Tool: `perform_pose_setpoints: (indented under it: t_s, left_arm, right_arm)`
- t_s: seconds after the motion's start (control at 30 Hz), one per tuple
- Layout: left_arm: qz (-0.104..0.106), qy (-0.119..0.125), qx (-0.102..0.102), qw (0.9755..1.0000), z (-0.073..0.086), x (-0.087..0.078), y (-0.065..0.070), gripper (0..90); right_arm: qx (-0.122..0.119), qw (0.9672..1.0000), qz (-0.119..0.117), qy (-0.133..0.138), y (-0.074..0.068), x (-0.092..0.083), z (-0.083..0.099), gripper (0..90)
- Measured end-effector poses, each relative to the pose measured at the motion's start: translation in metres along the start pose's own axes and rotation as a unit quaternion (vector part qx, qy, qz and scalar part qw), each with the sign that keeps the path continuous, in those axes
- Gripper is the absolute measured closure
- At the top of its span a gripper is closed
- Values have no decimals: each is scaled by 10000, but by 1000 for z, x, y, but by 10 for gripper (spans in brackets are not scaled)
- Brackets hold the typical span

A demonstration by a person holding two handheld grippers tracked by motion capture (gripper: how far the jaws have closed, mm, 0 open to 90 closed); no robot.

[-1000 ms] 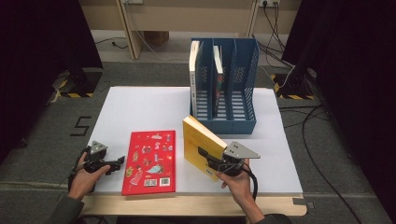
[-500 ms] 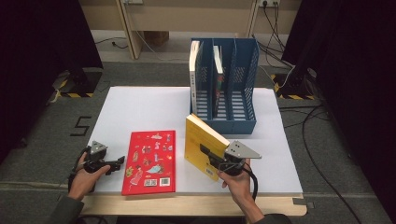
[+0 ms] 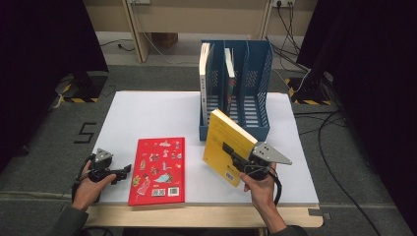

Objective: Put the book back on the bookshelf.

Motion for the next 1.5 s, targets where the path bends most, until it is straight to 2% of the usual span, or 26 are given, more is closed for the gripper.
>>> perform_pose_setpoints:
  t_s: [0.23,0.43,0.53,0.7,1.0,1.33,1.5]
  left_arm:
    - [10,-6,-3,10000,0,0,0,144]
    - [84,-7,-42,10000,0,0,0,141]
    - [78,9,-51,10000,0,0,0,141]
    - [77,4,-49,10000,0,0,0,140]
    - [77,-2,-48,10000,0,0,0,139]
    - [74,4,-49,10000,0,0,0,139]
    - [79,-6,-48,10000,0,0,0,139]
  right_arm:
    - [60,9997,217,88,15,-11,-13,755]
    - [129,9985,433,296,32,-25,-38,755]
    - [69,9982,517,303,38,-30,-48,755]
    - [163,9974,647,285,49,-34,-57,755]
    - [313,9963,740,304,64,-38,-71,755]
    - [453,9947,829,417,78,-34,-99,755]
    - [398,9937,958,422,88,-29,-109,755]
Point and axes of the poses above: each handheld gripper's, and its own axes: x roughly forward along the jaws, z roughly out of its underside, y roughly to its right, the point moved 10 cm from there along x, roughly forward along the jaws, and after that the axes turned 4 degrees about -y, right-handed, at the moved point
